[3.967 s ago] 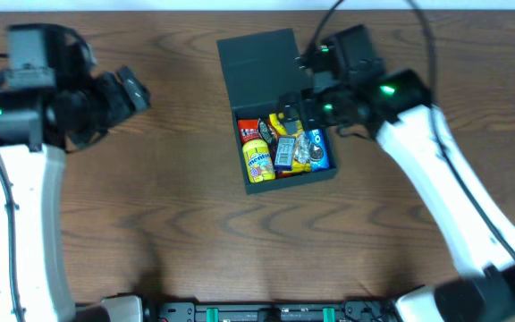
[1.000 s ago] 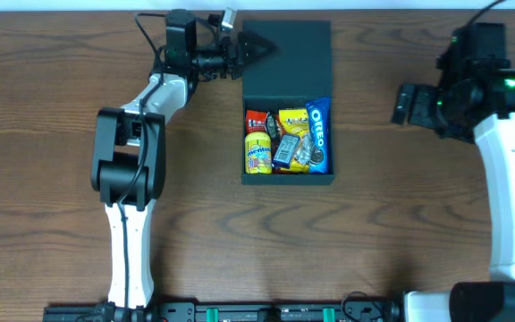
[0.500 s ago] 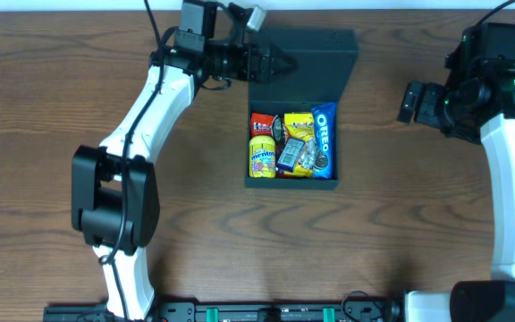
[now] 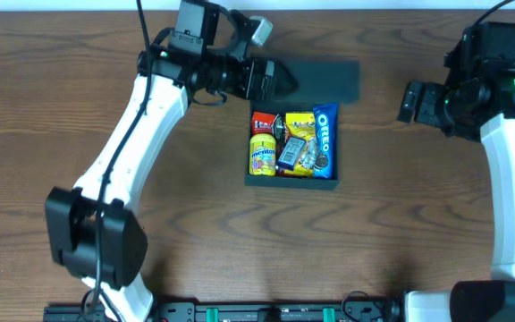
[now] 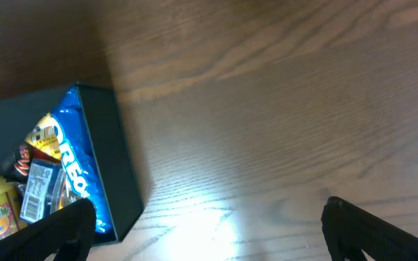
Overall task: Pack container
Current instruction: 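Grasp the box lid edge with the left gripper and lift it, then lower the lid onto the box and press it down with both grippers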
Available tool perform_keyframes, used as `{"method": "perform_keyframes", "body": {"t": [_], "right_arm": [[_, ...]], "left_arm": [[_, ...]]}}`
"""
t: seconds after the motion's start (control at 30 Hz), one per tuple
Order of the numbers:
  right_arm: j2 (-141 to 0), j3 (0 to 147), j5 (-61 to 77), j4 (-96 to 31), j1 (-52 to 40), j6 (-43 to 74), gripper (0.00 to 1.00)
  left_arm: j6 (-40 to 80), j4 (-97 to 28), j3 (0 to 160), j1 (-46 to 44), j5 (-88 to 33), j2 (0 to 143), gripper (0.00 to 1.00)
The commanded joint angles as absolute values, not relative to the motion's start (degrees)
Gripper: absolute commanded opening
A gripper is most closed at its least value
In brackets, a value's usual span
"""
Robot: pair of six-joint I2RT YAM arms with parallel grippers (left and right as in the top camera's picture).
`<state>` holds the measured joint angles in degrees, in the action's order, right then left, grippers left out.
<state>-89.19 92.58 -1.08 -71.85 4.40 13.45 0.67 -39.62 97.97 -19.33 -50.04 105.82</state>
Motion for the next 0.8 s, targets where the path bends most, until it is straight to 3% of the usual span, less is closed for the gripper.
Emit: {"method": "perform_keyframes", "body": {"t": [0.0, 0.17, 0.43, 0.57, 0.77], "right_arm": [[-88.7, 92.6, -1.1, -71.7, 5.0, 12.8, 0.99], [-88.7, 92.6, -1.1, -71.6, 5.0, 12.8, 0.99], [-88.9, 91.7, 5.9, -71.4, 3.9, 11.5, 0.99], [-88.9, 89.9, 7.1, -70.2, 0.5, 10.6, 0.99], [-88.9, 86.1, 7.0, -66.6, -8.4, 10.6, 0.99]], "left_arm": [[-2.9, -42.9, 98.5, -20.3, -48.9, 103.3, 0.96], [-4.7, -49.0, 98.5, -22.2, -46.8, 100.4, 0.96], [-4.7, -57.9, 98.5, -24.3, -31.4, 91.9, 0.96], [-2.8, -68.5, 98.5, -24.9, -17.9, 85.7, 0.95], [-2.3, -79.7, 96.1, -25.1, -10.6, 78.6, 0.95]]}}
